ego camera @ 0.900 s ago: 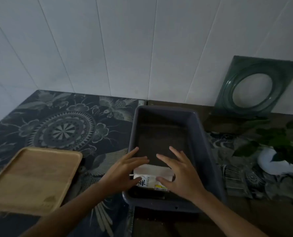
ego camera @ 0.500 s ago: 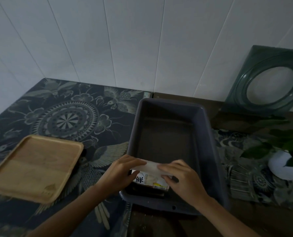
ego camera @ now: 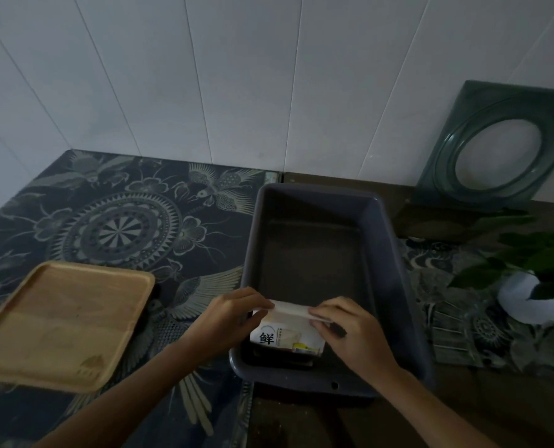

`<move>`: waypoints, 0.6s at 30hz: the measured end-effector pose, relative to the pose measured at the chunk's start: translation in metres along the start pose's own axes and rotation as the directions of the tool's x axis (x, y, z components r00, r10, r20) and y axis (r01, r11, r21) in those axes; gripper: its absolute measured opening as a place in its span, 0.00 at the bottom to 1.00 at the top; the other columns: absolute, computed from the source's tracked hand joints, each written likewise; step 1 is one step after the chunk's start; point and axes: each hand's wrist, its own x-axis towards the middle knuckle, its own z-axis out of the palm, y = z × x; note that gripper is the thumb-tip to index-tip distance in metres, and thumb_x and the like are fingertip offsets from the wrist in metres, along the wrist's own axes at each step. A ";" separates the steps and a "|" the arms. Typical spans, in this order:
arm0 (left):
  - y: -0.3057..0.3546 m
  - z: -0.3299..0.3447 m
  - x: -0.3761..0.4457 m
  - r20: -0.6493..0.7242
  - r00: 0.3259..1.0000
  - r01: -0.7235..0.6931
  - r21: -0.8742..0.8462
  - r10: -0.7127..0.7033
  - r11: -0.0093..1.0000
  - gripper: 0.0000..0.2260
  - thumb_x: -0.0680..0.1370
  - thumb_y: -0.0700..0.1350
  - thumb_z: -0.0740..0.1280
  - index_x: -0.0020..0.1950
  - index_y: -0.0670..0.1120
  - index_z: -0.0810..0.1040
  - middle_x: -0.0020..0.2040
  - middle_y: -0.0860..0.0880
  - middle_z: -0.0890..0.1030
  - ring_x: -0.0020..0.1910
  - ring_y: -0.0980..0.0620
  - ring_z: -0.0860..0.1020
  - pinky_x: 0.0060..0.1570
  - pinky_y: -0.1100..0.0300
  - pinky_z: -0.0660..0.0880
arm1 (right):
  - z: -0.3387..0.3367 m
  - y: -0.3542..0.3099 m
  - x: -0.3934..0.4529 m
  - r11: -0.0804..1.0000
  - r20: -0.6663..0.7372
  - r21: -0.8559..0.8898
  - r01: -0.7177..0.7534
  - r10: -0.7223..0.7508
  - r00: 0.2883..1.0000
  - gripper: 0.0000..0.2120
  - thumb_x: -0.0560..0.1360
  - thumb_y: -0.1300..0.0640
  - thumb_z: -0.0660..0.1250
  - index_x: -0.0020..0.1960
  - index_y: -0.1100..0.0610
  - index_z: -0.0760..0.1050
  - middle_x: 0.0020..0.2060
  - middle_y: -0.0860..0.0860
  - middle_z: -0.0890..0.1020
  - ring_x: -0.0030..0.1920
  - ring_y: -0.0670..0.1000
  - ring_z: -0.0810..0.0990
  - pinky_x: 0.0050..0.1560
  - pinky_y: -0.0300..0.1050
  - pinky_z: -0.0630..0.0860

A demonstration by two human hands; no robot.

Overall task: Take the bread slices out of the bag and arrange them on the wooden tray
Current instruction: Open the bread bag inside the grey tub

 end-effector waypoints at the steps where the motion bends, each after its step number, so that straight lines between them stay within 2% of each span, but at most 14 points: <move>1: -0.001 -0.001 0.001 -0.006 1.000 -0.003 0.000 0.003 1.000 0.09 0.77 0.41 0.72 0.57 0.46 0.85 0.53 0.51 0.85 0.47 0.55 0.85 0.47 0.58 0.82 | 0.000 -0.001 0.000 1.000 -0.013 -0.009 -0.005 0.005 1.000 0.11 0.76 0.54 0.73 0.56 0.55 0.86 0.48 0.46 0.83 0.48 0.44 0.82 0.45 0.42 0.82; 7: -0.009 -0.005 0.009 0.036 0.999 -0.010 -0.068 0.013 0.998 0.11 0.81 0.44 0.67 0.63 0.50 0.83 0.53 0.53 0.85 0.50 0.58 0.83 0.49 0.58 0.80 | 0.001 -0.006 -0.003 0.997 -0.015 -0.074 0.012 -0.013 1.000 0.17 0.74 0.56 0.76 0.63 0.50 0.82 0.50 0.45 0.82 0.49 0.44 0.81 0.45 0.40 0.81; 11: -0.017 -0.004 0.010 0.095 0.994 -0.043 -0.053 0.048 0.998 0.16 0.82 0.41 0.67 0.67 0.55 0.80 0.53 0.52 0.83 0.49 0.57 0.83 0.47 0.58 0.81 | 0.003 -0.004 -0.005 0.993 -0.021 -0.097 0.067 -0.069 0.997 0.20 0.74 0.60 0.77 0.65 0.50 0.81 0.50 0.47 0.82 0.48 0.45 0.82 0.45 0.38 0.81; 18: -0.018 -0.004 0.008 0.092 0.992 -0.082 -0.064 0.088 0.995 0.18 0.81 0.43 0.67 0.70 0.55 0.78 0.55 0.53 0.80 0.47 0.58 0.81 0.45 0.60 0.80 | -0.001 -0.001 -0.004 0.987 -0.027 -0.101 0.125 -0.128 0.991 0.17 0.75 0.60 0.76 0.64 0.54 0.83 0.49 0.50 0.83 0.46 0.46 0.83 0.45 0.39 0.81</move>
